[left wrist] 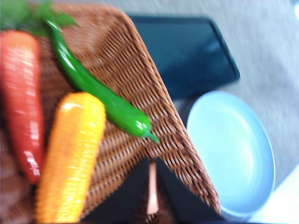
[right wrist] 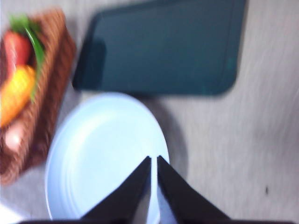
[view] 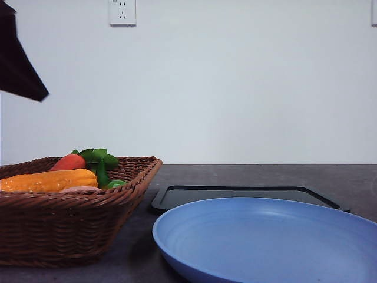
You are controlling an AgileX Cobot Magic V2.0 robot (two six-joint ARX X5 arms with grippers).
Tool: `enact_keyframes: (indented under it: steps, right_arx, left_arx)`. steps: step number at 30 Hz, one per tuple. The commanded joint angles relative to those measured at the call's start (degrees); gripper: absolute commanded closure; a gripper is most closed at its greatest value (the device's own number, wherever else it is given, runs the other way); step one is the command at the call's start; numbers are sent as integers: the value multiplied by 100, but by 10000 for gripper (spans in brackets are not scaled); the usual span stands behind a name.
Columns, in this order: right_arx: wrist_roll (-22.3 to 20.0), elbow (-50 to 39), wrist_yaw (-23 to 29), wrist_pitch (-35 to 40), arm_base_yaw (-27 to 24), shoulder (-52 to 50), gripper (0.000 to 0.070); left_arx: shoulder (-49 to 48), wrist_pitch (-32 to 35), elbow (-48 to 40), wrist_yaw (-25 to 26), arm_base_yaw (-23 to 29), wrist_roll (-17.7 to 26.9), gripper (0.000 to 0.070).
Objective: Transfer egg from basket to plate and serve
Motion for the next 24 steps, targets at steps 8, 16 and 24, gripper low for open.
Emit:
enact_keyframes:
  steps: [8, 16, 24]
  right_arx:
    - [-219, 79, 9, -144, 560, 1123, 456]
    - [-148, 79, 443, 554, 1096, 2163, 457]
    - [-61, 79, 432, 1142, 1403, 2948, 523]
  left_arx:
    - [197, 261, 79, 45, -167, 96, 405]
    - [197, 274, 79, 44, -206, 99, 407]
    - [197, 278, 79, 43, -206, 99, 408]
